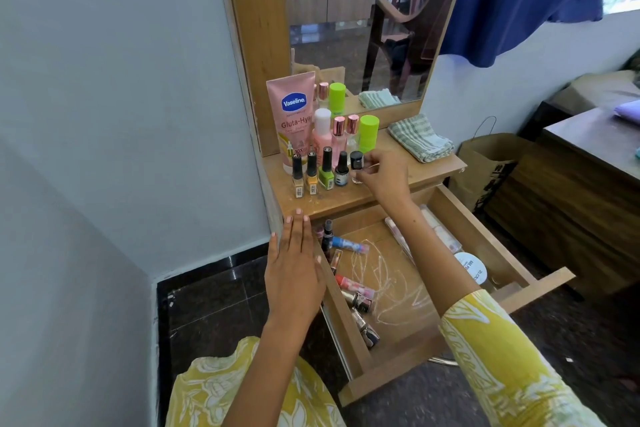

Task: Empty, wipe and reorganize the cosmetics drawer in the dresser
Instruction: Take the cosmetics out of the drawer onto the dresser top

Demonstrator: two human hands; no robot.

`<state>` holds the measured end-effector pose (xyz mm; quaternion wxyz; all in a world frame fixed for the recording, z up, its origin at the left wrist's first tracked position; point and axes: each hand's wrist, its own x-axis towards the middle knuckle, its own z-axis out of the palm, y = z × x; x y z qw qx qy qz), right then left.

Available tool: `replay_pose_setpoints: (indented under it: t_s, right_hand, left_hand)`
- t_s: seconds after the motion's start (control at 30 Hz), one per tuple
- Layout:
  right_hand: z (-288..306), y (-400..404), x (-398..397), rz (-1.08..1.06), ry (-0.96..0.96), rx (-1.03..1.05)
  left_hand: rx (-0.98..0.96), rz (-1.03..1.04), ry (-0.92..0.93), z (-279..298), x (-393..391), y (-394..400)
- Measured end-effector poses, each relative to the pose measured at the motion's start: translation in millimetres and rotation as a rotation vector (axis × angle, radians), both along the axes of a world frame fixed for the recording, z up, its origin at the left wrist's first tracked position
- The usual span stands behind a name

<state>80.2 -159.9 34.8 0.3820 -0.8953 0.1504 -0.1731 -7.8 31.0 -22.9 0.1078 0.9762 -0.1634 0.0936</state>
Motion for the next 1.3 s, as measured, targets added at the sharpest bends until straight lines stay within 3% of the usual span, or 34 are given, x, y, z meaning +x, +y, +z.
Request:
replay_pose_setpoints:
  t_s: [0.3,0.47,0.53,0.63,0.7,0.87,1.3]
  right_hand:
    - [-11.7,-5.8,-20.5,-0.002,0.006,0.057]
    - [-13.4,-8.9,-51.8,0.038,-0.048,-0.041]
    - [-18.0,-4.8,-71.2,0.166,0.054,-0.154]
    - [-33.5,8.3,-98.8,0.478,0.436,-0.312]
    - [-46.9,16.6,-111.9,0.570,0.550,-0.462]
    - [-63.6,27.6,-119.8,0.534,0.592,-0.707]
    - [-62.7,37.5,-116.2,0.511,0.562,-0.840]
  left_hand:
    - [-0.015,-0.002,-0.010,-1.5,0.4,1.0]
    - [-0.015,-0.009,-0.005,-1.6,0.7,0.9]
    - [-0.012,-0.008,-0.003,-2.0,1.3,0.6]
    - [0.007,-0.005,-0.003,-2.3,1.4,0.4]
    - [0.010,-0.008,0.000,-1.8,0.7,1.4]
    - [0.014,-0.009,0.001,-1.0,0.4,1.5]
    - [0.033,-0.010,0.026,1.2,0.9,2.2]
